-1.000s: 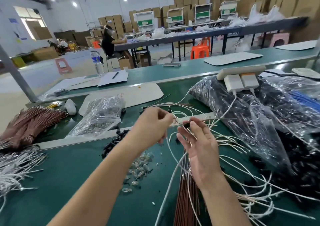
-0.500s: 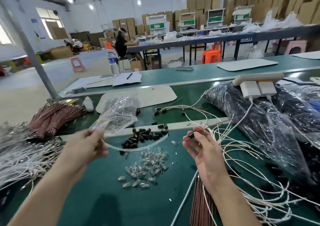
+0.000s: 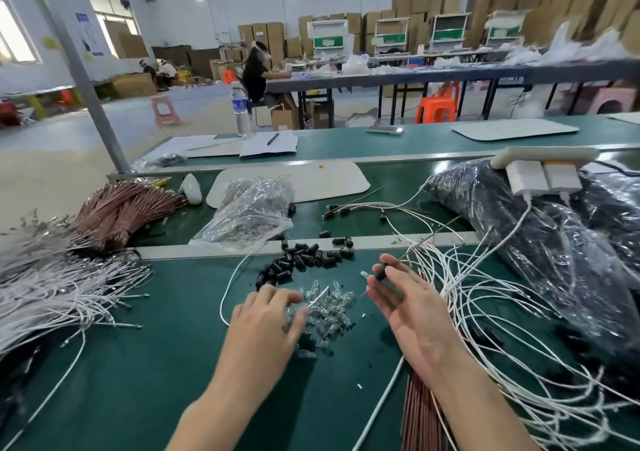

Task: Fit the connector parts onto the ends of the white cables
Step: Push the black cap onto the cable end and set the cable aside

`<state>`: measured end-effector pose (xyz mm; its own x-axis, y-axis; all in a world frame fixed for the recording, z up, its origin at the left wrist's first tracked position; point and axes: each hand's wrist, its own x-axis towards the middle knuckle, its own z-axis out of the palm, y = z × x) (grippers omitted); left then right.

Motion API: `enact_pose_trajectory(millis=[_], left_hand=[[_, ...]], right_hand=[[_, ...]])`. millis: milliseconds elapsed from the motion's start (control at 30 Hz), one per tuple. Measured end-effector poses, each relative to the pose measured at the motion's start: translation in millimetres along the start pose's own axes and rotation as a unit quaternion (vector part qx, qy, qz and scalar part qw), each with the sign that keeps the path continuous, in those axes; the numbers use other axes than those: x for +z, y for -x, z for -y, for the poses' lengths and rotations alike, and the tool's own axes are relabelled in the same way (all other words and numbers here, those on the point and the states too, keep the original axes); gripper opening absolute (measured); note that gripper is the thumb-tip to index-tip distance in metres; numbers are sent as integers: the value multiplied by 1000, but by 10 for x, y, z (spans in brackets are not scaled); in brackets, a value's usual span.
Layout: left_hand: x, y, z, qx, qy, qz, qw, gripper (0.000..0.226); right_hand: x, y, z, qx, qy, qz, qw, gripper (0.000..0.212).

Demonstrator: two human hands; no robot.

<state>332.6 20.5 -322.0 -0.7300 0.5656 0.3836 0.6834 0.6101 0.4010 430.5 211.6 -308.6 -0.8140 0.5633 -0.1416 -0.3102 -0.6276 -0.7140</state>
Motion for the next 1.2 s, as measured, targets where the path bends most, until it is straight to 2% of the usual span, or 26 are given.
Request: enact_pose_trajectory(millis=[67,133,233,333,400,700,967,1100,1200], left_hand=[[103,-86,-56,2,-40,24,999,25],[167,-101,-77,4,-32,22,999,19],[173,-42,-53,24,77,-38,996,9],[113,16,-57,60,205,-46,976,10],[87,30,-81,97,225,-46,968,5],[86,37,-90,145,212,-59,965,4],[42,41,-98,122,170,-68,976,6],[38,45,-90,116,166,-66,977,15],[21,46,-98,126,168,-69,975,14]], right_hand=[[9,-4,-18,-1,-1,-4,1000,18],[13,-11,-36,2,-5,-2,1000,18],[31,-23,-48,17,-20,7,1000,24],[47,-27,-51,32,-40,11,999,27],[53,-19,-56,40,-46,14,998,26],[73,24,-97,65,-8,44,997,25],[94,33,-147,77,33,63,994,25],[95,36,-146,80,44,65,994,28],[119,30,-140,71,23,42,996,19]])
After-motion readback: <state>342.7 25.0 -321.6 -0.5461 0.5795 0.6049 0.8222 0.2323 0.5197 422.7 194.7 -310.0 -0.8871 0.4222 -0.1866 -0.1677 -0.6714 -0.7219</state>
